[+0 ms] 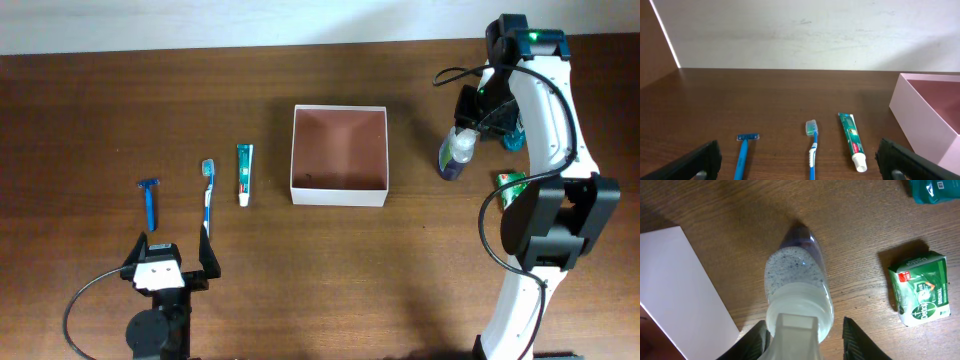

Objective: Pack container
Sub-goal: 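Lower the right gripper around the soap bottle's white pump top, then close the right gripper on the soap bottle and lift it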

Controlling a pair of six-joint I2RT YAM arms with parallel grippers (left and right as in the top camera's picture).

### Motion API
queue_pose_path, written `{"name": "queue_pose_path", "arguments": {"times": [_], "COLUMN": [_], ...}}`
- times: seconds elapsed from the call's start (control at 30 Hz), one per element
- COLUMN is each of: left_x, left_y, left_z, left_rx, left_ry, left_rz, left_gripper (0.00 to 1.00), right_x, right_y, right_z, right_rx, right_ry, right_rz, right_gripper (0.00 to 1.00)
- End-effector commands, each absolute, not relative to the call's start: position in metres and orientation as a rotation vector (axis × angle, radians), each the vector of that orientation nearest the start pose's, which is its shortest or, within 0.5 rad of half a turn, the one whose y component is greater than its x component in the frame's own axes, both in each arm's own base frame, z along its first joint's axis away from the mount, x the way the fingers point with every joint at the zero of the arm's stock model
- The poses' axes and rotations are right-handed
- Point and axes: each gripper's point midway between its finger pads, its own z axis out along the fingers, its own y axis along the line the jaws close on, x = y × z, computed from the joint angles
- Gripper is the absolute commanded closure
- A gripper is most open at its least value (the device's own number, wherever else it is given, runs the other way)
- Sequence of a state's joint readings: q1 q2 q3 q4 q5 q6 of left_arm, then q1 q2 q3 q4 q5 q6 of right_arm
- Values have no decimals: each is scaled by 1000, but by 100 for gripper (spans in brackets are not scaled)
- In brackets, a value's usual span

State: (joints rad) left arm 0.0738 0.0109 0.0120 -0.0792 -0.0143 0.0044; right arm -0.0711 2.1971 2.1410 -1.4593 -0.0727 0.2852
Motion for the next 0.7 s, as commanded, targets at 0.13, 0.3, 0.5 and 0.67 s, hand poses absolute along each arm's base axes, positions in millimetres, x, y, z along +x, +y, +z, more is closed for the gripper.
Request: {"name": "queue_pose_path", "arguments": {"times": [0.13, 0.3, 0.5, 0.67], "left_x": [245, 245, 245, 245], "left_y": [18, 18, 18, 18], "left_z": [156, 156, 156, 156], "left_rx": [-47, -47, -47, -47], "left_ry": [1650, 1650, 1650, 1650], "left_rz": [69, 68, 68, 68], "left_gripper": [1, 1, 1, 1], "right_x": [445, 448, 447, 445], "right_y": [-17, -17, -17, -17], "right_z": [144, 159, 159, 156], "right_rx": [532, 526, 527, 530], "right_ry": [3007, 2978, 2982, 2995], "right_rz": [119, 123, 123, 120], "right_gripper": [63, 67, 67, 59]}}
